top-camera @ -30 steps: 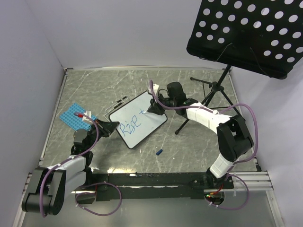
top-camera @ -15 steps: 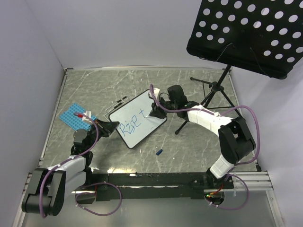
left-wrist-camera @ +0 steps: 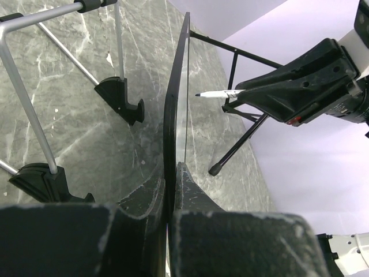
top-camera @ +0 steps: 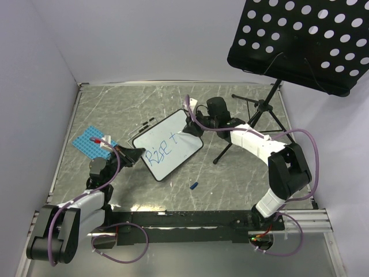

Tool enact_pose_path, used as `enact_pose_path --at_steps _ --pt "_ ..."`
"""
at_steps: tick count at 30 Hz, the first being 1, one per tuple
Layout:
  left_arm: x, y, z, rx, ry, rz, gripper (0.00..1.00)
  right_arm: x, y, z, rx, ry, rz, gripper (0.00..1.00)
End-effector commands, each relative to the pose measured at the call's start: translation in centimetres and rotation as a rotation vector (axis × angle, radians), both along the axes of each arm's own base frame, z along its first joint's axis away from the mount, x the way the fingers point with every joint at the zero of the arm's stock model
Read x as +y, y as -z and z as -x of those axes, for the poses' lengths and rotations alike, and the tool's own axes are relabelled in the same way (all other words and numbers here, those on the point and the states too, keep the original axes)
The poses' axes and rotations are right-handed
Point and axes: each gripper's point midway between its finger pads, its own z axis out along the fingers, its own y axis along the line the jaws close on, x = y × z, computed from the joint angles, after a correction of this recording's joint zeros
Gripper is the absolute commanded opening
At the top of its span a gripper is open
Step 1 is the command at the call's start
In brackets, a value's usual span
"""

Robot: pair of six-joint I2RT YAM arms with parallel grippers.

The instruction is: Write a sentence on the whiteboard

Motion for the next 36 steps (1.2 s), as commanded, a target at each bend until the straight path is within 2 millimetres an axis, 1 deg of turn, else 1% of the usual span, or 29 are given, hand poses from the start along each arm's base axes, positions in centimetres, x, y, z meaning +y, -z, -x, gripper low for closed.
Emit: enact_pose_path --at_steps 1,8,12,16,18,19,20,21,23,30,34,36 --pt "-0.3 0.4 1.1 -0.040 0.028 -0.011 0.01 0.8 -2.9 -1.4 -0.056 0.001 -0.051 0.00" --pt "-0.3 0.4 1.2 -0.045 0.032 -0.011 0.01 1.2 -1.2 -2.1 -0.020 0.006 -0.030 0.00" --pt "-0.3 0.4 1.2 -0.044 0.031 -0.012 0.01 1.2 -0.4 -2.0 -0.004 0.002 -0.022 0.00" --pt "-0.3 0.4 1.2 -0.045 0.031 -0.012 0.01 0.9 0.4 -1.5 0.009 -0.004 -0.011 0.00" --pt "-0.3 0.5 1.2 -0.042 0.028 -0.011 0.01 0.9 0.3 -1.2 0.005 -0.011 -0.012 0.00" --pt "-0.2 0.5 1.2 -0.040 0.026 -0.011 0.01 0.7 0.7 -0.8 0.011 -0.015 -0.006 0.00" --pt "-0.2 0.5 1.1 -0.041 0.025 -0.011 0.01 0.6 0.5 -0.7 0.006 -0.015 -0.008 0.00" --pt "-0.1 0.6 1.1 -0.038 0.019 -0.010 0.01 0.5 0.8 -0.3 0.013 -0.018 -0.005 0.00" --pt "-0.1 0.7 1.1 -0.034 0.014 -0.011 0.01 0.3 0.8 0.0 0.008 -0.023 -0.003 0.00" --pt "0.0 0.7 1.0 -0.032 0.005 -0.010 0.01 -0.4 1.9 1.6 0.032 -0.047 0.016 0.00" --pt "0.0 0.7 1.1 -0.030 0.010 -0.007 0.01 -0.4 1.8 2.0 0.037 -0.054 0.013 0.00" --pt "0.0 0.8 1.1 -0.027 0.011 -0.007 0.01 -0.3 1.7 1.8 0.034 -0.049 0.010 0.00"
